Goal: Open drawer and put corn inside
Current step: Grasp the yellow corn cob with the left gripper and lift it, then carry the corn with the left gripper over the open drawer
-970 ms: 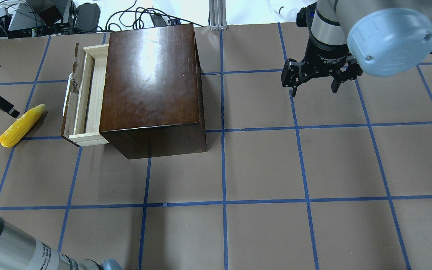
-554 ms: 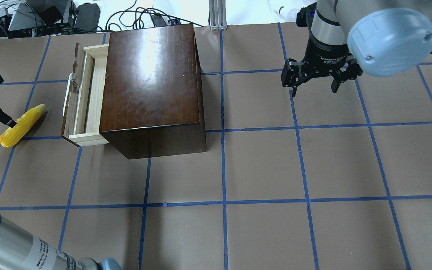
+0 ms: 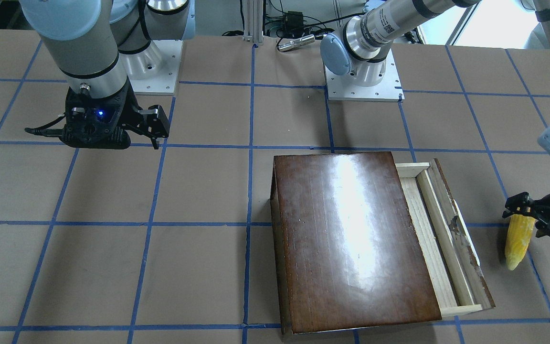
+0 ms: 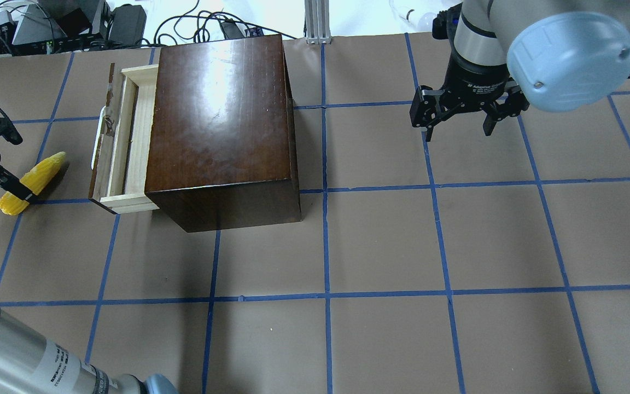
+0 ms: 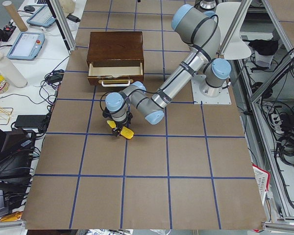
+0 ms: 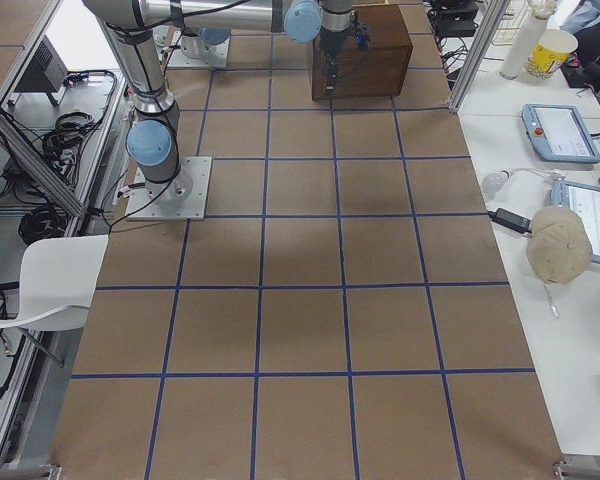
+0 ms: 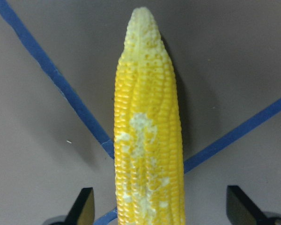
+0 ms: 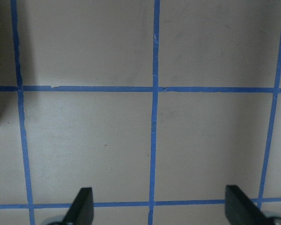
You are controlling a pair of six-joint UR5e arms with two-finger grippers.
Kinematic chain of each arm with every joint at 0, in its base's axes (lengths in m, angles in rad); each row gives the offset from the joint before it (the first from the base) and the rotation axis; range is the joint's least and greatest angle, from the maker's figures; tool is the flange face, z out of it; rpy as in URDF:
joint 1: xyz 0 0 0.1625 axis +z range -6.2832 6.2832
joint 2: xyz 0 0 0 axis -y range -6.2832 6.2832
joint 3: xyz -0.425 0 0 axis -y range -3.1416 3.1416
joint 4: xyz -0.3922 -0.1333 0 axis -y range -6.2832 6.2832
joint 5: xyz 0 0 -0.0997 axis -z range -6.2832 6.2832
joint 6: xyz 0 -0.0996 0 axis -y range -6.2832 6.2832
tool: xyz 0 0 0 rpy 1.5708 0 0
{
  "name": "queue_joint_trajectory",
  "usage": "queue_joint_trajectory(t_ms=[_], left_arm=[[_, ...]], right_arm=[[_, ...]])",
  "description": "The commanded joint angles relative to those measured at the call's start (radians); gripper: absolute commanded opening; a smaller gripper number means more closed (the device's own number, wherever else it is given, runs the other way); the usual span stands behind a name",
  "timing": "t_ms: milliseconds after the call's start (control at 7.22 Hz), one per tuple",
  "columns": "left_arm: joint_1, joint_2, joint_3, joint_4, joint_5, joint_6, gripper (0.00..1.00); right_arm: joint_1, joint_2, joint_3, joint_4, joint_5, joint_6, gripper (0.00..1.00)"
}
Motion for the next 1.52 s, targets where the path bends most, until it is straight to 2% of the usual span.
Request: queue_joint_trajectory(t_ms=[0, 139, 277, 554, 831, 1108, 1386], left_arm=[[-0.001, -0.018, 0.009, 0.0, 0.005, -0.011, 0.38], [-0.001, -0.017, 0.013, -0.002, 0.002, -0.009, 0.06], [-0.001, -0.014, 0.027, -0.012, 0.0, -0.008, 0.0], [-0.012, 0.018, 0.059, -0.029, -0.006, -0.028, 0.0], [-0.039, 0.055, 0.154, -0.165, -0.009, -0.159, 0.0], [-0.116, 0.101, 0.231, -0.248, -0.009, -0.282, 0.0], [-0.165, 0.162, 0.306, -0.395, -0.02, -0.417, 0.0]], right_arm=[[0.0, 0.001, 0.0, 0.0, 0.0, 0.0, 1.0], [0.0, 0.001, 0.0, 0.0, 0.0, 0.0, 1.0], [0.0, 0.001, 0.0, 0.0, 0.0, 0.0, 1.0], [0.0, 0.001, 0.0, 0.0, 0.0, 0.0, 1.0], [0.0, -0.001, 0.0, 0.0, 0.0, 0.0, 1.0], [0.0, -0.001, 0.0, 0.0, 0.002, 0.0, 1.0], [0.0, 0.001, 0.0, 0.0, 0.003, 0.0, 1.0]])
